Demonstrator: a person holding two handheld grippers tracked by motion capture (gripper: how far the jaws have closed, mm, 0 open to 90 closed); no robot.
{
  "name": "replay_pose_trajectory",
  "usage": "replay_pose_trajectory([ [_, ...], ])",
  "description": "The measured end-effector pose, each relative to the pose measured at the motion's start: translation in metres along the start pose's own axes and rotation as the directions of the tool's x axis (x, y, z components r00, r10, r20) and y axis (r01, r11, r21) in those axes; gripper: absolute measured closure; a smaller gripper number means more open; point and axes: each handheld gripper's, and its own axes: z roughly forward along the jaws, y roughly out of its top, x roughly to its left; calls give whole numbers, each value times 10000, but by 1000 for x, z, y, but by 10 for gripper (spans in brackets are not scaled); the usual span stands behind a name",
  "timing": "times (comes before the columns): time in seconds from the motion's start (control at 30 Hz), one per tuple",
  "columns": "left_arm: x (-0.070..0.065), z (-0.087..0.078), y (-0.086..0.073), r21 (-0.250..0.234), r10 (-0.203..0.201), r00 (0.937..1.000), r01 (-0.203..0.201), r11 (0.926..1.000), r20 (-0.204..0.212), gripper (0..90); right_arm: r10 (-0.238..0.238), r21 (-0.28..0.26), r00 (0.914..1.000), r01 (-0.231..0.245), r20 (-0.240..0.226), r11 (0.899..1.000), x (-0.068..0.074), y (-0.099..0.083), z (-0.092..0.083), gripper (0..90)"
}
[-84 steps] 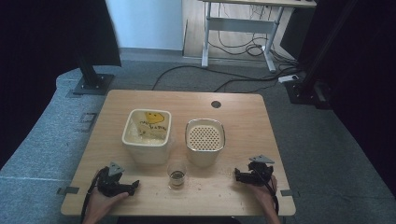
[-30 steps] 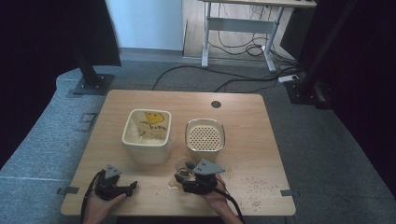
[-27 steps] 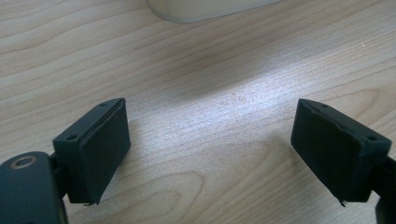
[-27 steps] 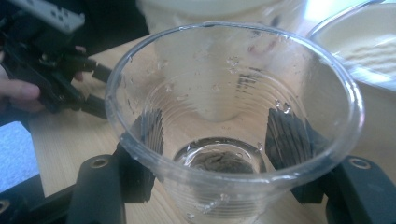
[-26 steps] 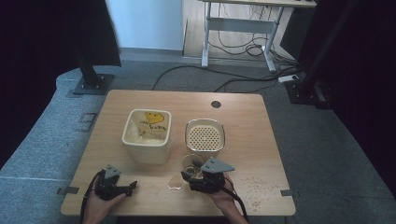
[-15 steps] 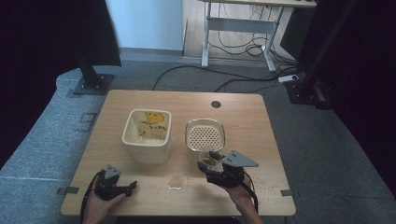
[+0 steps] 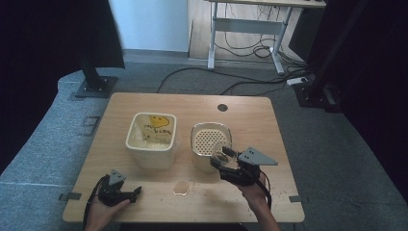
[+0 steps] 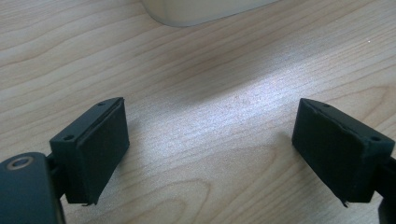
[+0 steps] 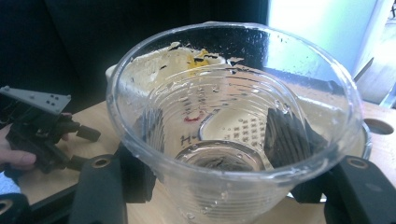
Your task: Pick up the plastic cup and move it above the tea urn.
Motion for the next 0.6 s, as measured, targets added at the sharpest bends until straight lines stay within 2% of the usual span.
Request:
replay_pose_trajectory([
  [0.23,0,0,0,-50,37,10000,-37,10000,17,100,-14,-107,9996,17,278,9999,-13,18,1,381],
  [0.37,0,1,0,-47,51,10000,-51,10000,15,98,-32,-108,9983,39,584,9999,-23,30,4,380],
  [0.6,1,1,0,-37,84,10000,-84,10000,44,95,8,-20,9954,-7,958,10000,-46,43,16,380],
])
